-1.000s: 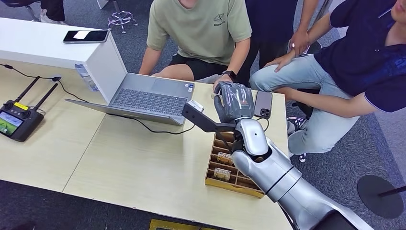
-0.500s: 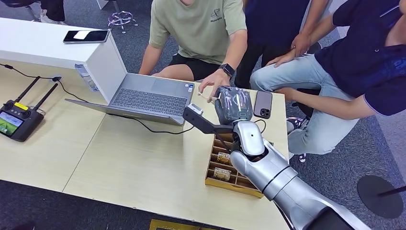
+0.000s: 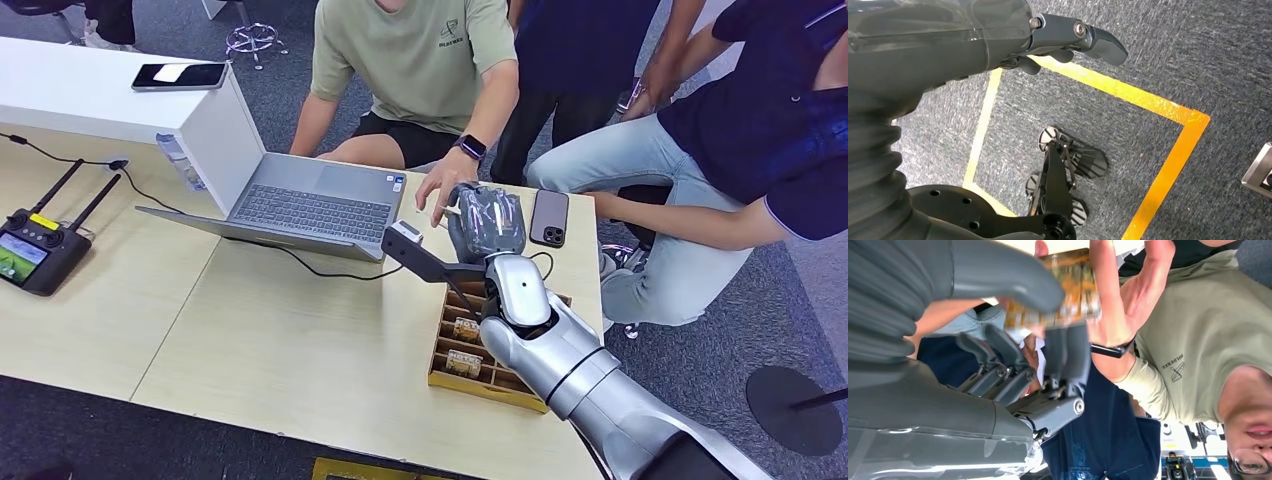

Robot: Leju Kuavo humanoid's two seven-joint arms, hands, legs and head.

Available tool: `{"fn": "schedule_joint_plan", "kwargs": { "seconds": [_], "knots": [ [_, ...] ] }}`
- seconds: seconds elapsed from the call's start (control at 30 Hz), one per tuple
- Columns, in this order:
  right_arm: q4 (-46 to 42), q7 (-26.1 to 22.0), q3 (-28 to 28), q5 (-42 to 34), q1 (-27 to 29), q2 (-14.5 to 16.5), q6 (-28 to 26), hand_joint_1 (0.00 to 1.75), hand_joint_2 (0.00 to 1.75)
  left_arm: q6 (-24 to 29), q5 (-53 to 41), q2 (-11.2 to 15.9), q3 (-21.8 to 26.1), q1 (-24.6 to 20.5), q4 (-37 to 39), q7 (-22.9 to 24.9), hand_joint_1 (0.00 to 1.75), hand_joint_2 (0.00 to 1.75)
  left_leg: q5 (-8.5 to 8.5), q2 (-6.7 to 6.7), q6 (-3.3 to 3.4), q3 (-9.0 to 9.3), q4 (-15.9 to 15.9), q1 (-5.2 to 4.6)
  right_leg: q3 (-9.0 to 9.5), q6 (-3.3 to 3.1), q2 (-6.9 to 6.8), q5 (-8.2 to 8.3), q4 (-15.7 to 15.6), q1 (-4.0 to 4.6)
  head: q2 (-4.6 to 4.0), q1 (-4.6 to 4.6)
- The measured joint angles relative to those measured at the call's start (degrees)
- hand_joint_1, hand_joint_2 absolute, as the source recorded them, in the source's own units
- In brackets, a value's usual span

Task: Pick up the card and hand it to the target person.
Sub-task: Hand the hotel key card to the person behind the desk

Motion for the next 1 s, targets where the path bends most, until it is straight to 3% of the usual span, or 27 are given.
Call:
{"fn": "schedule_joint_plan", "kwargs": {
  "seconds": [0.1,0.5,0.7,1.0],
  "knots": [
    [0.00,0.04,0.00,0.03,0.01,-0.05,0.13,0.00,1.75,0.15,-0.32,-0.03,-0.11,0.00,-0.01,-0.14,0.00,0.00,0.00,0.00,0.00,0.00,0.00,0.00,0.00,0.00,0.00,0.00,0.00,0.00,0.00,0.00],
    [-1.31,-1.39,-0.40,-3.26,1.14,-0.45,-1.08,0.00,1.75,0.10,0.81,-0.05,-0.15,0.38,-0.01,-0.85,0.00,0.00,0.00,0.01,0.00,0.02,0.00,0.00,0.00,0.00,0.02,0.00,0.00,0.00,0.00,-0.01],
    [-9.70,-13.56,-4.87,-32.53,9.97,-2.97,-3.07,0.00,1.75,1.75,2.62,0.24,-0.13,1.60,0.01,0.05,0.00,0.00,-0.01,0.00,0.00,0.02,0.00,0.00,-0.01,0.00,0.01,-0.01,-0.03,0.00,0.00,0.00],
    [-25.91,-23.21,-12.86,-54.78,26.41,-10.65,-1.78,0.00,1.75,2.41,4.74,1.08,0.10,2.11,0.01,-0.63,0.00,0.00,-0.03,-0.01,0.01,0.03,0.00,-0.01,-0.01,0.01,0.00,-0.01,-0.05,0.00,0.00,0.01]
  ]
}}
